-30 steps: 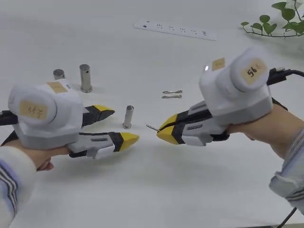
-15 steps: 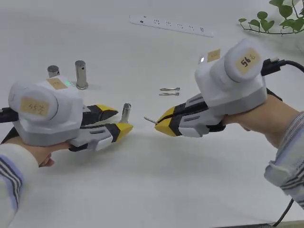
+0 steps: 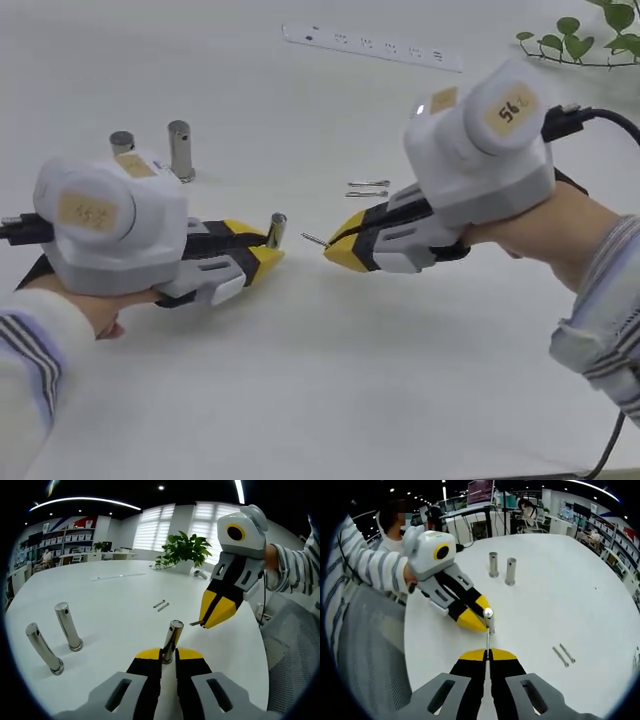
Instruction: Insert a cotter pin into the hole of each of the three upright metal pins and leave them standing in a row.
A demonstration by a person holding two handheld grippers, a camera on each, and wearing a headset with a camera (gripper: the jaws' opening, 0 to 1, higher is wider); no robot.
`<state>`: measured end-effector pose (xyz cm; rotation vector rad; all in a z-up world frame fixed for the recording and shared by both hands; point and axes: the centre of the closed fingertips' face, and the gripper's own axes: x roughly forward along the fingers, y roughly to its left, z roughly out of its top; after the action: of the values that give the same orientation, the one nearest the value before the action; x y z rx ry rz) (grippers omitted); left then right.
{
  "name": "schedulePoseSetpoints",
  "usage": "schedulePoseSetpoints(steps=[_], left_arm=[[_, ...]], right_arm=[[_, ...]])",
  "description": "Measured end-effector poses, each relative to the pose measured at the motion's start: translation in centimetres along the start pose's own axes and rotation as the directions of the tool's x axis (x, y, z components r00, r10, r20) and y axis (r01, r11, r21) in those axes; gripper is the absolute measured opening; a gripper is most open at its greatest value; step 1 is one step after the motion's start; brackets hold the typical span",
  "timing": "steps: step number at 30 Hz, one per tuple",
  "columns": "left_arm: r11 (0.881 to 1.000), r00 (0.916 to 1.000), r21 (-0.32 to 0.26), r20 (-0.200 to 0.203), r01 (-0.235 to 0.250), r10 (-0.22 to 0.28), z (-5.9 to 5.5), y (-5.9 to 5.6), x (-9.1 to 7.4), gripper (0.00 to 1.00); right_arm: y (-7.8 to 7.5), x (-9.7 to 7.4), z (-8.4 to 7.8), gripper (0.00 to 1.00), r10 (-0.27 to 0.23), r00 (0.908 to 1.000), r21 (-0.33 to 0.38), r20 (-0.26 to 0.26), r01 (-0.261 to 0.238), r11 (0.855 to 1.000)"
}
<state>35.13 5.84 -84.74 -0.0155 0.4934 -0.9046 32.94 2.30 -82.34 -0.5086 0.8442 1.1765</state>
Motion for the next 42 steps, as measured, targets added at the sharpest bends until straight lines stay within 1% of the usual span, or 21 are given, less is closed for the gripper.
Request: schedulePoseSetpoints(steps=[8, 11, 13, 14, 18, 23, 30, 36, 42], left_arm=[[1.0, 0.9999, 0.002, -0.002, 0.016, -0.016, -0.1, -0.1, 0.0, 0.08], [1.0, 0.9999, 0.014, -0.003, 0.011, -0.011, 0.0, -0.1, 0.0, 0.08], [0.999, 1.0, 0.036, -0.004, 0.002, -0.002, 0.0, -0.2, 0.0, 0.08], [0.999, 1.0, 0.038, -0.004, 0.001, 0.0, 0.0, -0.2, 0.0, 0.07], [0.999, 1.0, 0.037, -0.004, -0.001, 0.001, 0.0, -0.1, 0.0, 0.07], [0.999, 1.0, 0.035, -0.004, -0.005, 0.005, 0.0, -0.1, 0.0, 0.07], [0.999, 0.9999, 0.038, -0.004, -0.015, 0.015, 0.0, 0.1, 0.0, 0.07], [0.998, 0.9998, 0.063, -0.009, -0.015, 0.015, 0.0, 0.0, 0.1, 0.07], [0.996, 0.9998, 0.089, -0.018, -0.011, 0.013, -0.1, -0.1, 0.2, 0.07]], right_arm=[[0.1, 0.3, 0.9, 0.04, -0.002, 0.9999, -0.014, 0.013, 0.002, 1.0], [0.1, 0.4, 1.1, 0.04, -0.005, 0.9999, -0.019, 0.014, 0.005, 1.0], [0.1, 0.4, 1.1, 0.04, -0.008, 0.9999, -0.018, 0.013, 0.008, 1.0], [0.0, 0.4, 1.1, 0.04, -0.01, 0.9999, -0.021, 0.012, 0.01, 1.0], [-0.2, 0.6, 1.1, 0.04, -0.016, 0.9998, -0.022, 0.007, 0.017, 1.0], [0.0, 0.9, 1.0, 0.04, -0.013, 0.9999, -0.024, 0.003, 0.013, 1.0], [-0.4, 1.2, 1.3, 0.04, -0.021, 0.9996, -0.024, 0.017, 0.021, 0.999], [-0.4, 1.0, 1.5, 0.04, -0.018, 0.9996, -0.03, 0.022, 0.019, 0.999], [-0.3, 1.0, 1.5, 0.04, -0.014, 0.9998, -0.045, 0.017, 0.015, 0.999]])
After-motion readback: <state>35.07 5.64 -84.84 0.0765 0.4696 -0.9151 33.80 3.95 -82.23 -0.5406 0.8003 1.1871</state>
